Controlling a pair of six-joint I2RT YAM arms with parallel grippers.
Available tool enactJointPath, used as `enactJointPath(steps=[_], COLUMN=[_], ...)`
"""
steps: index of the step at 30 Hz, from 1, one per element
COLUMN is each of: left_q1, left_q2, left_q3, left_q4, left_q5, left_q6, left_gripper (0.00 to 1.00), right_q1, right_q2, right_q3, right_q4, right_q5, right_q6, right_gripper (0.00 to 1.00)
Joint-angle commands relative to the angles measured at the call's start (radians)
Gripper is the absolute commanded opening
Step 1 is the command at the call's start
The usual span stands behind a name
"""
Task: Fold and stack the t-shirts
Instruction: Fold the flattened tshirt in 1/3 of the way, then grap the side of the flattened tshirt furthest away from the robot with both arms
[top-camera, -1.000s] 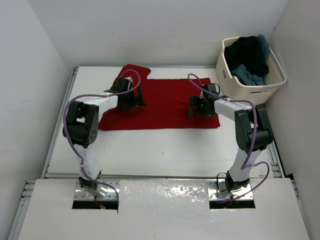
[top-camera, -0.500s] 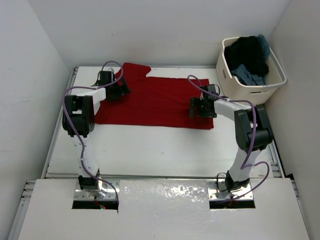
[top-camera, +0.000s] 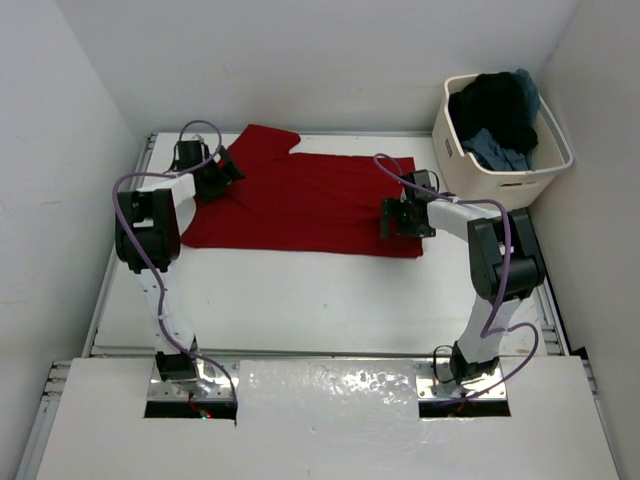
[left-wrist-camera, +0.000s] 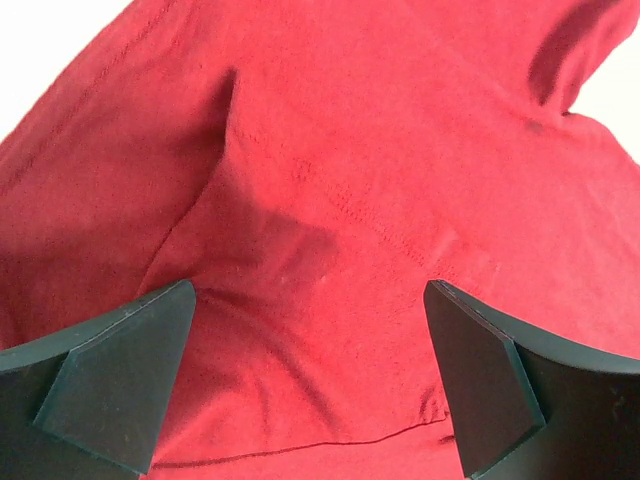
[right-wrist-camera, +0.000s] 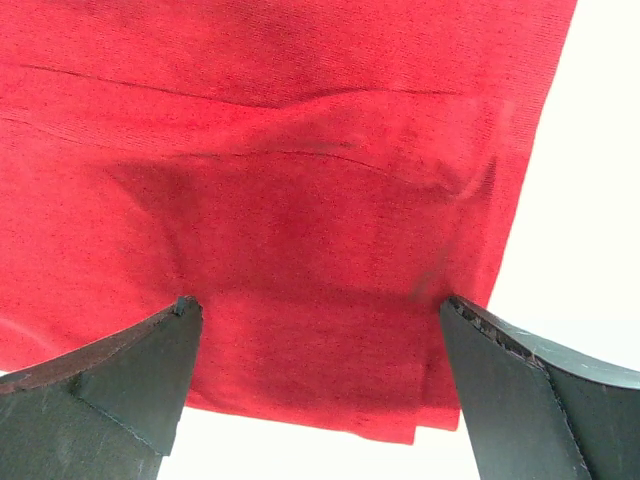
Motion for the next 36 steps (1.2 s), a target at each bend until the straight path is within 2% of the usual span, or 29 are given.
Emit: enactJointPath(steps=[1, 5, 8, 10, 14, 17, 24, 26, 28, 30, 36], left_q1=[0.004, -0.005, -0.053, -0.1, -0.12, -0.12, -0.094, -0.093, -0.094, -0.097, -0.111], left_q2=[-0.102, -0.212, -0.278, -0.317, -0.403, -0.409, -0.322, -0.288, -0.273, -0.291, -0.533], left_q3=[-0.046, -0.079, -0.105, -0.157, -0.327, -0.415, -0.487, -0.469, -0.518, -0.6, -0.895], left_q4=[0.023, 0.028, -0.012, -0.014, 0.045, 0.062, 0.025, -0.111, -0.19, -0.172, -0.274], left_q5=[-0.063, -0.093, -0.164, -0.215, -0.211, -0.218, -0.319, -0.371, -0.34, -0.239, -0.197], left_q6=[0.006, 0.01, 0.033, 0.04, -0.006, -0.02, -0.082, -0.14, -0.217, -0.237, -0.323], left_gripper=[1.0, 1.0, 1.0, 1.0, 1.0, 1.0, 1.0, 1.0, 1.0, 1.0, 1.0], right_q1=[-0.004, -0.002, -0.001, 0.005, 0.022, 0.03, 0.033, 0.035, 0.038, 0.036, 0.041], right_q2=[-0.063, -0.092, -0.123, -0.135, -0.128, -0.114, -0.039, -0.034, -0.054, -0.081, -0.259], right_q3=[0.003, -0.004, -0.021, -0.034, -0.041, -0.049, -0.089, -0.11, -0.185, -0.239, -0.463], right_q4=[0.022, 0.05, 0.076, 0.088, 0.103, 0.128, 0.149, 0.133, 0.125, 0.129, 0.091], right_q5=[0.007, -0.007, -0.022, -0.033, -0.039, -0.073, -0.059, -0.024, 0.005, 0.001, -0.019], right_q6=[-0.024, -0.025, -0.022, -0.024, -0.022, -0.013, -0.001, 0.018, 0.045, 0.065, 0.111], right_gripper=[0.99, 0.99, 0.99, 0.99, 0.99, 0.99, 0.99, 0.99, 0.99, 0.99, 0.99])
